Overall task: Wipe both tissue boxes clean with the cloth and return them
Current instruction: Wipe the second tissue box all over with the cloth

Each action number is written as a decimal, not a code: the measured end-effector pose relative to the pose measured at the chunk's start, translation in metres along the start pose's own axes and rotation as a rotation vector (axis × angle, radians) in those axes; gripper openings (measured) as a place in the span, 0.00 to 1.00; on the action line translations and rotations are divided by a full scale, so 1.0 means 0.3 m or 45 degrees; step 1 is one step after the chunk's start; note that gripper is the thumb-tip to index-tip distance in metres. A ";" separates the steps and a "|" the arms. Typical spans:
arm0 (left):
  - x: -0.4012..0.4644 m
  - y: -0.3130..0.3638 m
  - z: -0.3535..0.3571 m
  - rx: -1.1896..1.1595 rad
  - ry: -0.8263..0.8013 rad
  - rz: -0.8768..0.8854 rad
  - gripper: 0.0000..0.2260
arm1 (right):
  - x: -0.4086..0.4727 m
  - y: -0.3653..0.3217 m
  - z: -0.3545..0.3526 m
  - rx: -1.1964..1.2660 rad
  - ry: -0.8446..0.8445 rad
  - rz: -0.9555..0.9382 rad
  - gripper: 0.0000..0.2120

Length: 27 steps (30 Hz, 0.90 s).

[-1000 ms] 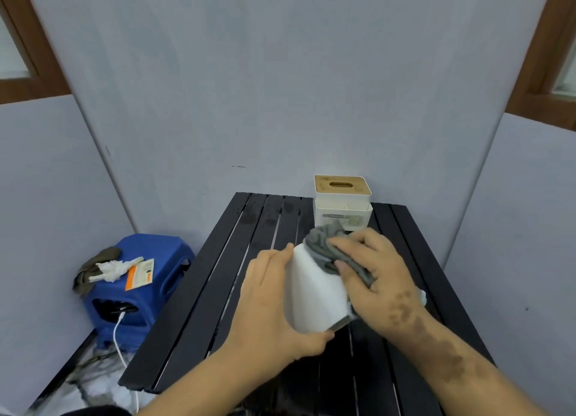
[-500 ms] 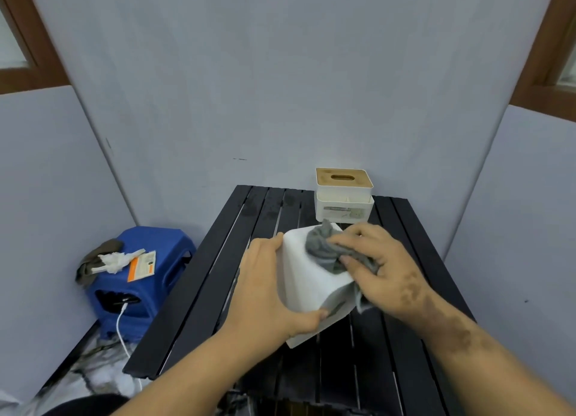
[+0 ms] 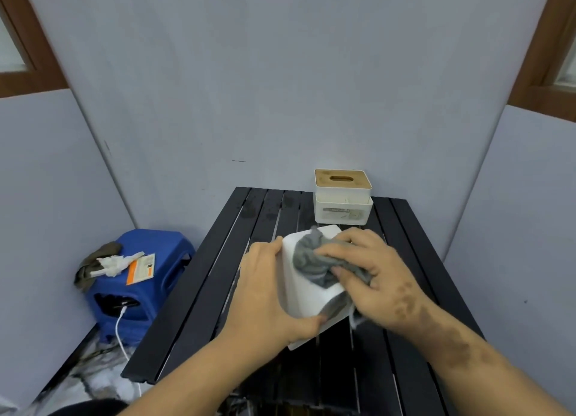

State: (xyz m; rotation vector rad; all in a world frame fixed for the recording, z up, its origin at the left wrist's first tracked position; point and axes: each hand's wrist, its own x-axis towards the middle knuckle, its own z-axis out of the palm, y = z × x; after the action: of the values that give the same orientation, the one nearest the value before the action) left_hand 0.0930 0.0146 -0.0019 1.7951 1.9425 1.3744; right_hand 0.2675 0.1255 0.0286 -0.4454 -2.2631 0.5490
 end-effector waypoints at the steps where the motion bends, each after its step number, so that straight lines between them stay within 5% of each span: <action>1: 0.000 0.000 0.003 0.033 -0.007 0.002 0.42 | 0.001 0.047 -0.010 -0.018 0.070 0.108 0.15; 5: 0.000 0.007 0.009 0.086 -0.017 0.007 0.45 | 0.020 0.175 -0.039 -0.011 0.309 0.746 0.16; 7: 0.001 0.002 0.008 0.087 -0.015 0.012 0.45 | 0.017 0.173 -0.024 -0.072 0.334 0.845 0.16; 10: 0.003 -0.007 0.005 0.057 -0.001 -0.012 0.45 | -0.002 0.082 0.022 -0.274 0.309 0.489 0.16; 14: 0.003 -0.006 0.006 -0.007 0.027 -0.018 0.43 | -0.037 -0.028 0.037 -0.176 0.142 0.042 0.15; 17: 0.003 -0.002 0.010 0.021 0.012 -0.028 0.45 | -0.028 0.053 0.005 -0.167 0.164 0.087 0.16; 22: 0.006 0.009 0.009 0.081 -0.030 -0.055 0.49 | -0.002 0.150 -0.009 -0.034 0.369 0.689 0.15; 27: 0.003 0.010 0.006 0.003 0.035 -0.019 0.41 | -0.035 -0.025 0.072 -0.185 0.360 0.222 0.16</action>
State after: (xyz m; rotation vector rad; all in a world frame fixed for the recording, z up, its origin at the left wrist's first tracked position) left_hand 0.0962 0.0159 -0.0004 1.7681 1.9676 1.3999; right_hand 0.2575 0.1086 0.0127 -0.7508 -2.0102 0.3818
